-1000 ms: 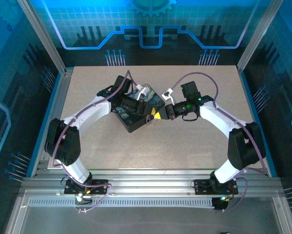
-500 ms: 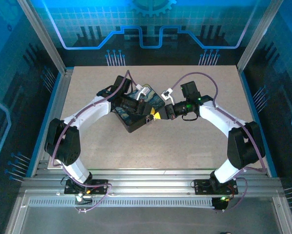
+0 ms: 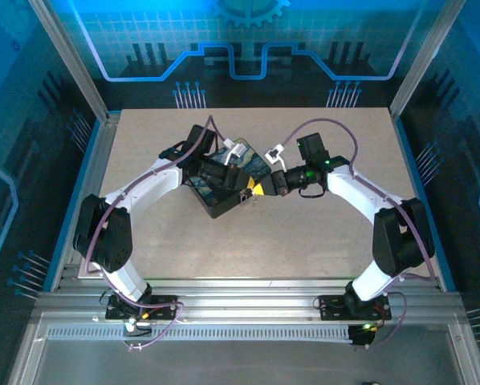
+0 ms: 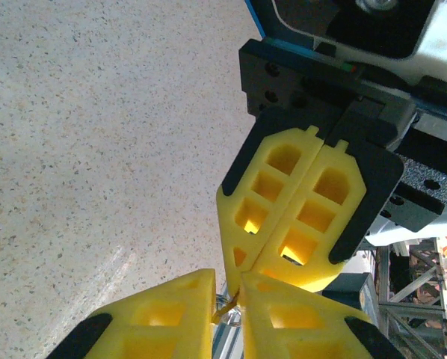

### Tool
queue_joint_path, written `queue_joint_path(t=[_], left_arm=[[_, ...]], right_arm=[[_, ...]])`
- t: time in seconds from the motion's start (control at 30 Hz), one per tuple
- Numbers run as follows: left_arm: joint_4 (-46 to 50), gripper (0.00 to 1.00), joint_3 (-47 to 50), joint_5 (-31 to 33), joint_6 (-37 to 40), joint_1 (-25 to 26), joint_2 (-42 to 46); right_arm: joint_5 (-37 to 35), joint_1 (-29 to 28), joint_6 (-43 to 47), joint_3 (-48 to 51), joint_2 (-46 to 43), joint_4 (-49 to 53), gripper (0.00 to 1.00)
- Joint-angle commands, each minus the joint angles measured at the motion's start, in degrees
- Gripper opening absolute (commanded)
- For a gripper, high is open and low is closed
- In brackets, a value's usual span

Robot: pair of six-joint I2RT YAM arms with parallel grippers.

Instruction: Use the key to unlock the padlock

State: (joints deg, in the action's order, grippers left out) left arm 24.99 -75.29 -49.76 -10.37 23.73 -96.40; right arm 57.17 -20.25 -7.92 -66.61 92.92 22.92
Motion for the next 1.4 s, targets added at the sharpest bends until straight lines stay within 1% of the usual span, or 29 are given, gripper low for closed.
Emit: queue_joint_path(t=[0.0,0.03,0.23,0.33,0.4,0.43,0.5,0.57,0.6,0.77,0.9,0.97,1.1,1.27,1.37], left_arm=[[-0.2,0.17,0.9,-3.2,1.1,-0.1,0.3],[-0.2,0.17,0.9,-3.2,1.1,-0.2,0.3],[-0.2,0.08,0.9,-3.2,1.2,-0.3,0.2],[-0.8,0.00,1.0,-2.9,0.6,-0.3,0.2],[-1.5,0.00,1.2,-2.5,-0.2,-0.3,0.2],[-2.4,0.00,1.5,-1.8,-0.9,-0.3,0.3],[-4.1,0.00,2.1,-0.6,-2.4,-0.6,0.5],[-6.5,0.00,2.5,0.0,-4.6,-1.3,0.5],[-7.6,0.00,2.6,0.2,-5.6,-1.7,0.4],[-14.1,0.00,1.6,-0.4,-11.1,-3.0,-0.8],[-18.4,0.00,0.5,-0.6,-15.3,-3.4,-2.4],[-18.7,0.00,-0.4,-0.5,-15.9,-3.4,-3.3],[-19.5,0.00,-0.6,0.1,-16.8,-3.5,-3.5],[-24.0,0.00,1.3,0.1,-20.3,-3.9,-2.7],[-24.7,0.00,2.0,0.0,-20.9,-3.9,-2.5]], right_arm=[[1.5,0.8,-0.3,-2.0,1.2,-0.4,0.00],[1.5,0.8,-0.2,-2.0,1.1,-0.4,0.00],[1.6,1.3,-0.3,-2.3,1.0,-0.4,0.00],[1.6,1.3,-0.5,-2.6,1.2,-0.3,0.00],[1.5,1.3,-0.8,-2.6,1.3,-0.6,0.00],[1.5,1.4,-1.5,-2.4,1.3,-1.1,0.01],[1.8,2.0,-3.2,-1.7,1.2,-2.9,0.10],[1.8,3.0,-6.4,0.4,0.4,-6.5,0.23],[1.7,3.6,-8.3,1.6,-0.1,-8.8,0.27],[-0.9,5.7,-26.2,11.2,-3.9,-29.6,0.35],[-5.3,5.4,-36.4,15.9,-5.8,-42.6,0.42],[-6.7,5.5,-39.9,18.3,-6.1,-47.2,0.43],[-9.5,5.2,-44.9,19.9,-6.0,-53.9,0.43],[-11.0,4.0,-47.0,19.3,-4.4,-56.2,0.39],[-10.8,3.4,-48.3,18.8,-3.1,-58.0,0.38]])
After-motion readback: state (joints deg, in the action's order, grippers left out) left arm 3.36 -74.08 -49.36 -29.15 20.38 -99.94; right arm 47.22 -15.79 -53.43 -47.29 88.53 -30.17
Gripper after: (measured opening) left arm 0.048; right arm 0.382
